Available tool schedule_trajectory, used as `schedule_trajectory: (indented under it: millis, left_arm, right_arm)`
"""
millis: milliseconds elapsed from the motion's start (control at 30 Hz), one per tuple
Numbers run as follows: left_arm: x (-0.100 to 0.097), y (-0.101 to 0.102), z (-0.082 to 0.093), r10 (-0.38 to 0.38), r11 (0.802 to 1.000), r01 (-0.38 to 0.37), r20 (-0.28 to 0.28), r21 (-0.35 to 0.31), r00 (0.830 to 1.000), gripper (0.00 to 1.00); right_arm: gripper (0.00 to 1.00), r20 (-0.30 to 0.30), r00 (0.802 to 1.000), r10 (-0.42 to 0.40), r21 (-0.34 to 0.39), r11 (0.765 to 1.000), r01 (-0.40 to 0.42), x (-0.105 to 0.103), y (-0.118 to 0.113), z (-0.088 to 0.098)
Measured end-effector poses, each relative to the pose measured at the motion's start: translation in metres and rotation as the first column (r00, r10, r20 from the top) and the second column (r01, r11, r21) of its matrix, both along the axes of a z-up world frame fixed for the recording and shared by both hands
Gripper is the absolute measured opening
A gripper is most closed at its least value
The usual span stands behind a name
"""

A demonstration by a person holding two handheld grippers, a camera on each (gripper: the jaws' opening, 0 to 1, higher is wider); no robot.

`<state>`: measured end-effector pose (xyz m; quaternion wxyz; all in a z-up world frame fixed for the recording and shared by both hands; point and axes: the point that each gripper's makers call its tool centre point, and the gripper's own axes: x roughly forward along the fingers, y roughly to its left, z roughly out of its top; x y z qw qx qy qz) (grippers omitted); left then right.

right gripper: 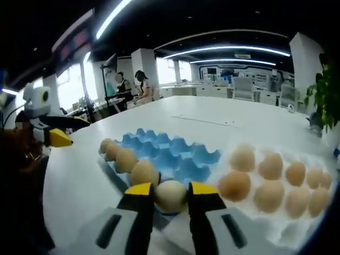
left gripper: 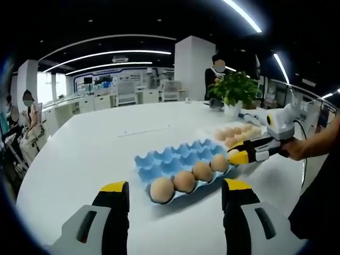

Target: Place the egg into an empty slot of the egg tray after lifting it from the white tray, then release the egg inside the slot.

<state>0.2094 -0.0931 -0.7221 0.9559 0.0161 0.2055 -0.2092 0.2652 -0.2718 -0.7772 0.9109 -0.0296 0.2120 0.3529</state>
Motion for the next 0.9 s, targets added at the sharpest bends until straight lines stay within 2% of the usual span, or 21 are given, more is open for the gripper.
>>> schedule_trajectory:
  millis: [133,200,400,533,667,800,900]
  left_arm:
    - [0.001,-0.002,0.001,-0.008,1.000,0.008,0.002,0.003,1.000,0.71]
    - [0.002,-0.003,0.001,-0.011,1.000,0.011,0.002,0.004,1.000,0.71]
    - [0.002,-0.004,0.001,-0.012,1.000,0.012,0.003,0.004,1.000,0.71]
    - [0.002,-0.002,0.000,-0.010,1.000,0.010,-0.002,0.004,1.000,0.71]
    - [0.002,-0.002,-0.001,-0.007,1.000,0.007,-0.003,0.003,1.000,0.70]
    - [0.002,-0.002,0.000,-0.010,1.000,0.010,0.000,0.004,1.000,0.70]
    - [0.002,-0.002,-0.001,-0.008,1.000,0.008,-0.002,0.004,1.000,0.70]
  right_arm:
    - [0.25,0.047,0.998,0.050,-0.054,0.997,-0.048,-0.002,0.003,-0.001]
    - [0.25,0.053,0.997,0.056,-0.058,0.997,-0.052,-0.001,0.003,-0.002]
    - [0.25,0.051,0.997,0.060,-0.022,0.998,-0.059,-0.003,-0.002,0.002]
    - [0.25,0.106,0.994,0.008,0.000,1.000,-0.008,0.003,-0.014,0.018]
    - [0.25,0.138,0.985,-0.107,0.017,0.994,0.105,0.019,-0.039,0.031]
    - [0.25,0.109,0.963,-0.245,0.048,0.969,0.241,0.031,-0.066,0.033]
    - [0.25,0.098,0.960,-0.264,0.034,0.965,0.262,0.032,-0.069,0.029]
